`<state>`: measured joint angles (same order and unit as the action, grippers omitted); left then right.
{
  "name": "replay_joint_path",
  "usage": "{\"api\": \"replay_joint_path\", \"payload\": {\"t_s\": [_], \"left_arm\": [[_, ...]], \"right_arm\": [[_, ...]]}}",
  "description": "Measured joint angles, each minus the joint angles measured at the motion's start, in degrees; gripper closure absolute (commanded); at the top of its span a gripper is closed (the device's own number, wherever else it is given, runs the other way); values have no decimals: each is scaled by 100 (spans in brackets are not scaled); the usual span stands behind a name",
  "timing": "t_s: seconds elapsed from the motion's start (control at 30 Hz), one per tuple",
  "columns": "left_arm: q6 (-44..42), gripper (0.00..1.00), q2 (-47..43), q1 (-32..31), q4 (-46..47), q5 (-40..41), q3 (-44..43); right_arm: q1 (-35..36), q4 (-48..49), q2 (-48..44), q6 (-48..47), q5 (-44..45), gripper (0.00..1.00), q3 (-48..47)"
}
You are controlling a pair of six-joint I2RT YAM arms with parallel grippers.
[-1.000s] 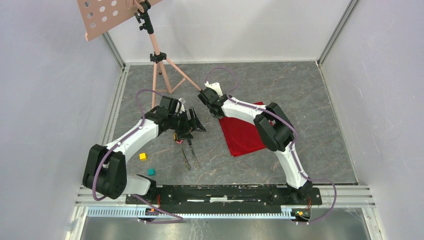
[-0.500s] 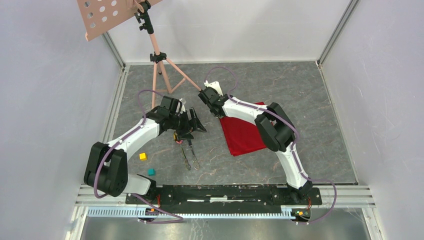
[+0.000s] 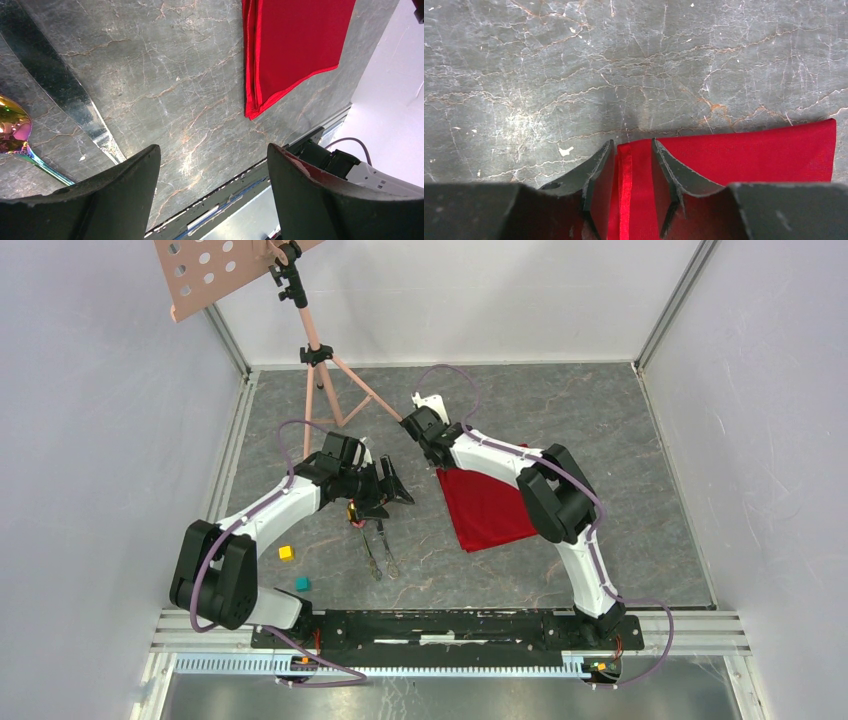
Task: Fold the napkin into a case and place the utensils inside
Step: Smooth out the rectangle-folded napkin at the center of the board.
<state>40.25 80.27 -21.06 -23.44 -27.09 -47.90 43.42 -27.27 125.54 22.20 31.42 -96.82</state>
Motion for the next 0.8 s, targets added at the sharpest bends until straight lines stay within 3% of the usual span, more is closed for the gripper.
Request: {"api": "replay_joint_path", "payload": {"t_s": [0.53, 0.8], "left_arm": [[0, 15, 44, 0, 0, -2, -2], [0, 16, 111, 0, 11, -2, -2]], "right_arm": [[-55, 52, 229, -15, -168, 63, -4], [-57, 105, 280, -28, -188, 88, -4]]}}
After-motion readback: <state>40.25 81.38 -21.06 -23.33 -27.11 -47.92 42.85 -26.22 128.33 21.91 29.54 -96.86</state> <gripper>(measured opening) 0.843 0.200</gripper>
